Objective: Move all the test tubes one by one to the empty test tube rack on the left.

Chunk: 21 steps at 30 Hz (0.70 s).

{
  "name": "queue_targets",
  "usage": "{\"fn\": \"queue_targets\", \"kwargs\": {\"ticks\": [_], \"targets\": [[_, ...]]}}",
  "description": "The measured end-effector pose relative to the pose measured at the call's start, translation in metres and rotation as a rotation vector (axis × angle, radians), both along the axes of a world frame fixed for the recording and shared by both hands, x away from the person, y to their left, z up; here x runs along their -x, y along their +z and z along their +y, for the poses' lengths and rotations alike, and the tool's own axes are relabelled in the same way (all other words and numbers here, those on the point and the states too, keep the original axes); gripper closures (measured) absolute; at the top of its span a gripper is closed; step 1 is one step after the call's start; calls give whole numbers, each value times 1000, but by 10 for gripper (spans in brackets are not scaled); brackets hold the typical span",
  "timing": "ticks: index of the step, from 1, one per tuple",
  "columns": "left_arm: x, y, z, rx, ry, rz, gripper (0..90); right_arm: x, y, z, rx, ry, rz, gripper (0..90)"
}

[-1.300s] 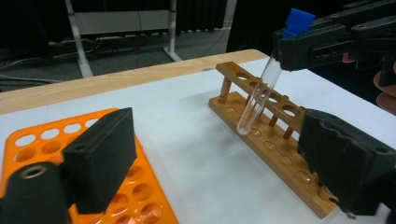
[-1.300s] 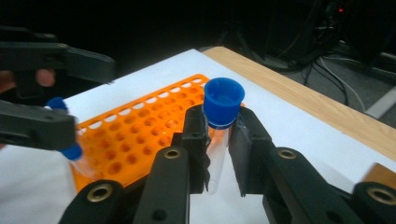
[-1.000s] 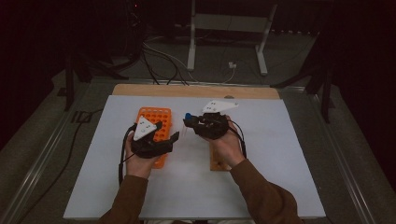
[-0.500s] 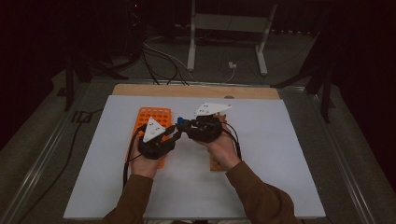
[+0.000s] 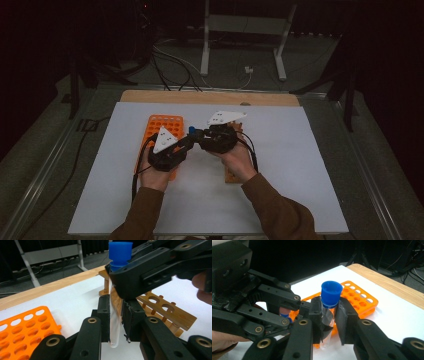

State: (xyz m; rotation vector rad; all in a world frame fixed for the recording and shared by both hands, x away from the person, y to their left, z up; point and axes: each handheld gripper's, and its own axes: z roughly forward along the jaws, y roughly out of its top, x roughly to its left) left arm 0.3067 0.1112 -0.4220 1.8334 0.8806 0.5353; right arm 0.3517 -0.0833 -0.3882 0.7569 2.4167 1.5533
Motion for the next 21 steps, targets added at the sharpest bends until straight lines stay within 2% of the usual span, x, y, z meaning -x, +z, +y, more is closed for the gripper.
{"fn": "queue_targets", "kwargs": {"ticks": [9, 13, 21], "targets": [[-3, 1, 10, 10, 58, 17, 782, -4, -1, -14, -26, -20, 8, 537], [-3, 2, 15, 19, 70, 17, 782, -6, -5, -22, -21, -43, 11, 442], [-2, 5, 27, 36, 98, 9, 782, -7, -14, -35, 33, -114, -19, 215]]}}
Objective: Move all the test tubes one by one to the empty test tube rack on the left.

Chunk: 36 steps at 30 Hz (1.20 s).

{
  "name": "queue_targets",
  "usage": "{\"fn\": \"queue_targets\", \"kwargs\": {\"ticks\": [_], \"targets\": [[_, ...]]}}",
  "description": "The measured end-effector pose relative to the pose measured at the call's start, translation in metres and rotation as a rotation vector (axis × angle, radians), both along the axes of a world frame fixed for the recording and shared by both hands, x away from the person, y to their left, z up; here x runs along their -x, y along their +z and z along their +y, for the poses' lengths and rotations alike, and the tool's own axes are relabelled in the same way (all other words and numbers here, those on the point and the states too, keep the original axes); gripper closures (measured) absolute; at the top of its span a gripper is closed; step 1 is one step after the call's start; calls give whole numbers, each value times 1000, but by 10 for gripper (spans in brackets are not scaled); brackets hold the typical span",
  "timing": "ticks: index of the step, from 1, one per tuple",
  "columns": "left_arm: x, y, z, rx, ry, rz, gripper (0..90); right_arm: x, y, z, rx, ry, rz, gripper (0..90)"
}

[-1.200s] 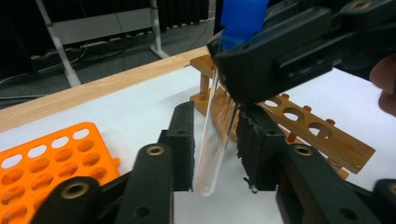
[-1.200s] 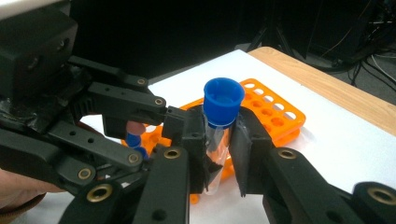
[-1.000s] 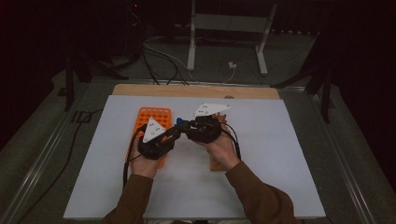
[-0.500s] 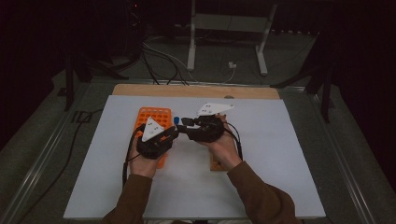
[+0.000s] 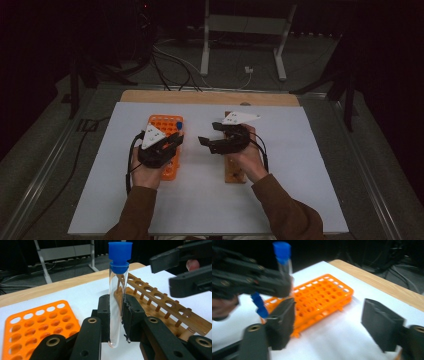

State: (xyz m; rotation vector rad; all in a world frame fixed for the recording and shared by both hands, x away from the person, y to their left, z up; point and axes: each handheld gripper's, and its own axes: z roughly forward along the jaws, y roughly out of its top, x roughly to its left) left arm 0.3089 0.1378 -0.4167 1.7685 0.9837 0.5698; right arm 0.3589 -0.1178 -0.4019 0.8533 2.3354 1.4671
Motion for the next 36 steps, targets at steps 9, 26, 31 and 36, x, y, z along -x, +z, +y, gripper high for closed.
{"fn": "queue_targets", "kwargs": {"ticks": [9, 26, 31, 36], "targets": [[1, 4, 16, 10, 39, -7, 782, -2, -9, -17, 27, -64, -5, 97], [3, 8, 52, 43, 108, -26, 782, 3, -18, -43, 33, -111, -30, 0], [5, 6, 63, 46, 128, -26, 782, 5, -19, -49, 44, -126, -46, 0], [7, 3, 73, 50, 146, -24, 782, 8, -19, -53, 46, -130, -58, 0]]}}
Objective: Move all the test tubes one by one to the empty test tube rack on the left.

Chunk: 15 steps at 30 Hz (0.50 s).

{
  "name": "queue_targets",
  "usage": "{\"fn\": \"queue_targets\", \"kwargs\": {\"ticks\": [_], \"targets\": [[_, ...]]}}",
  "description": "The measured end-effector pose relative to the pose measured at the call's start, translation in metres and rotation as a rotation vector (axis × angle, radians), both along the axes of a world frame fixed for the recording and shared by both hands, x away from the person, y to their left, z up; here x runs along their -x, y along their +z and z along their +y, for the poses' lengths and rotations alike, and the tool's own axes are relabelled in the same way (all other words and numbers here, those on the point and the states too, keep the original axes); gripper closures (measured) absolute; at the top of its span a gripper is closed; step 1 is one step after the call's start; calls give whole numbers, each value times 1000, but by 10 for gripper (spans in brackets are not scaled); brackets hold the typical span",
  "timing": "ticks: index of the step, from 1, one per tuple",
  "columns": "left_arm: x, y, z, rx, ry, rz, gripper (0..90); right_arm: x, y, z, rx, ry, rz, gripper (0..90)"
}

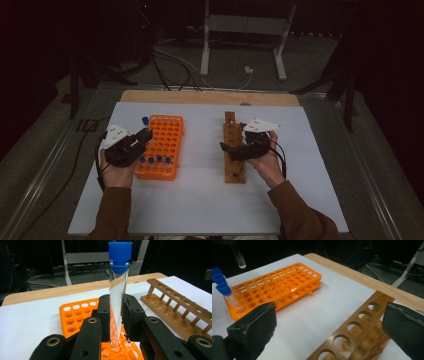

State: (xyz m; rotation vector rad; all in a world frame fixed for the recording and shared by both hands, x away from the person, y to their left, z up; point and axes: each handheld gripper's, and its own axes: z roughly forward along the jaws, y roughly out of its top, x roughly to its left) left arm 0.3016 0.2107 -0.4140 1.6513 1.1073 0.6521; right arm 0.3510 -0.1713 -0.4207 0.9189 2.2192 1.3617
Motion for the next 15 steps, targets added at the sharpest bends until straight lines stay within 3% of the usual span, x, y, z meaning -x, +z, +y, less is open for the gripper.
{"fn": "queue_targets", "kwargs": {"ticks": [15], "targets": [[9, -15, 20, 10, 23, 17, 782, 10, -3, -17, -17, -22, -16, 0]]}}
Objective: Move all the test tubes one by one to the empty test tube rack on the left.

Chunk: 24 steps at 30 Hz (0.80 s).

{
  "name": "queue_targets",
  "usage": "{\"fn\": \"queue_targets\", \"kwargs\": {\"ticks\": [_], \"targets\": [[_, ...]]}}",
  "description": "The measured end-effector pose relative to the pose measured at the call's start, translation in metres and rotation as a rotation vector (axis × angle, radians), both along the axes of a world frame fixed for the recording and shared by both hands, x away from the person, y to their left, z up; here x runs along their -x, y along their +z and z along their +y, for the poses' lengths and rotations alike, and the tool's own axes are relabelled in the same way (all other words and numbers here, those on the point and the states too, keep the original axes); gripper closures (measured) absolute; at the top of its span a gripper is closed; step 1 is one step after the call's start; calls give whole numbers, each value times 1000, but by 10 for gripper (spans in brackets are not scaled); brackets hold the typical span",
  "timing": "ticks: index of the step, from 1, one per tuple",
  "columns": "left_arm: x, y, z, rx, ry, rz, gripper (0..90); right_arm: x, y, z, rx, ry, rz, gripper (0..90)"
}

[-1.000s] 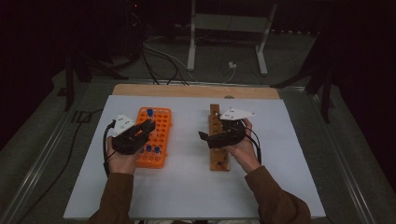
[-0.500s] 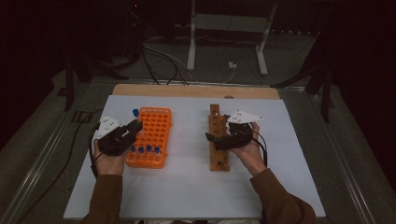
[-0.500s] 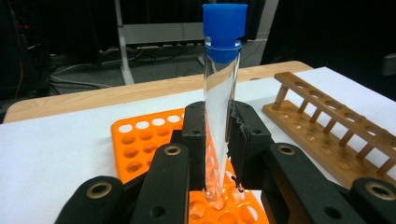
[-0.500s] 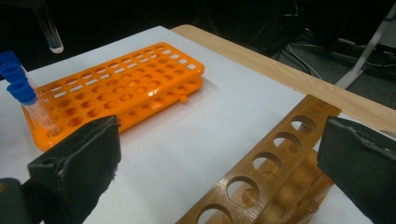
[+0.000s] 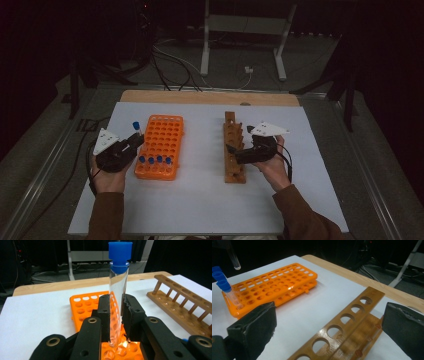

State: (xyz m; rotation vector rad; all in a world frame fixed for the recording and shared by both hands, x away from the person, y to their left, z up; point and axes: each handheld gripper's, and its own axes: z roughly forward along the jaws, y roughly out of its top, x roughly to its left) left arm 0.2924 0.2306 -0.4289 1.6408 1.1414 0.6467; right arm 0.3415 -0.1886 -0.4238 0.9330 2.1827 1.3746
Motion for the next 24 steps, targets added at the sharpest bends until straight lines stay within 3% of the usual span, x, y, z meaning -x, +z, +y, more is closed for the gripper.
{"fn": "queue_targets", "kwargs": {"ticks": [13, 24], "targets": [[12, -17, 11, -4, 9, 18, 781, 5, -7, -17, -11, -30, 6, 0], [23, -28, 16, -4, -20, 45, 782, 13, -7, -32, -23, -51, -8, 0]]}}
